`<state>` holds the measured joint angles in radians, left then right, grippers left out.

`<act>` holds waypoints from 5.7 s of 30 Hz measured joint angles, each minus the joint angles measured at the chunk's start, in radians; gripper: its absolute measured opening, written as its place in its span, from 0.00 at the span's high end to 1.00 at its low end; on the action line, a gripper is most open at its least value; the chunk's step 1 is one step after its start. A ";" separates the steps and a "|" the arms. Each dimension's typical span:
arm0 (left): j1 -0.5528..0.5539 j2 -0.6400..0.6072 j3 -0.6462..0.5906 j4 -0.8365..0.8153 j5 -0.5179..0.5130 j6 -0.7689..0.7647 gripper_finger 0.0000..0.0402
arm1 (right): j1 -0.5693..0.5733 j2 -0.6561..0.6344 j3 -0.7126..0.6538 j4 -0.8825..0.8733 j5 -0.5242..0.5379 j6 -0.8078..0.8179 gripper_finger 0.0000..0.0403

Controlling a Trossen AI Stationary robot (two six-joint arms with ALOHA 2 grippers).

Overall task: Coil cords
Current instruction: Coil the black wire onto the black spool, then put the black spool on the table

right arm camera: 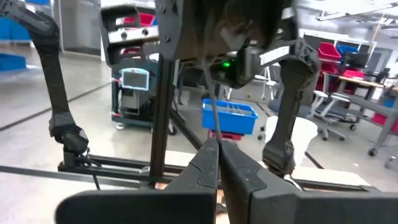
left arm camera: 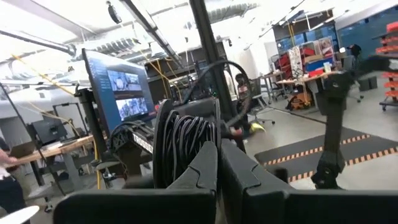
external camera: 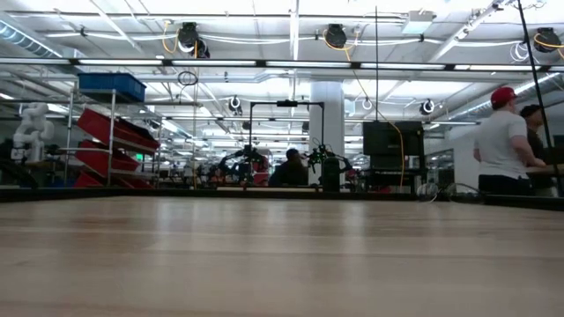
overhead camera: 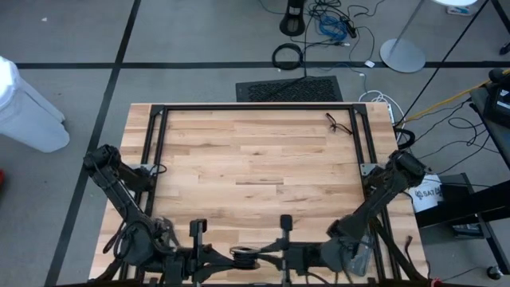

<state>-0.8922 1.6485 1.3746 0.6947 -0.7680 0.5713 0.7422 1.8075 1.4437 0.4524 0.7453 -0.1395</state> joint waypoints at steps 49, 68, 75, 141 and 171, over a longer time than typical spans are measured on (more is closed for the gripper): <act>0.016 0.000 0.000 -0.015 0.000 0.010 1.00 | -0.062 0.005 0.000 -0.030 -0.213 0.165 0.70; -0.002 0.000 0.001 -0.040 -0.003 -0.008 1.00 | -0.033 -0.044 0.002 -0.144 -0.105 0.145 1.00; -0.003 -0.012 0.001 -0.115 0.000 -0.027 1.00 | 0.028 -0.111 0.002 -0.215 -0.039 0.127 1.00; 0.131 0.000 0.002 -0.938 -0.049 -0.357 1.00 | 0.009 -0.168 0.000 -0.854 -0.028 0.474 1.00; 0.194 0.130 0.000 -1.000 -0.195 -0.352 1.00 | 0.034 -0.194 0.001 -1.092 0.180 0.444 0.85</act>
<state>-0.6977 1.7786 1.3743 -0.3053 -0.9626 0.2192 0.7762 1.6139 1.4445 -0.6399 0.9253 0.3043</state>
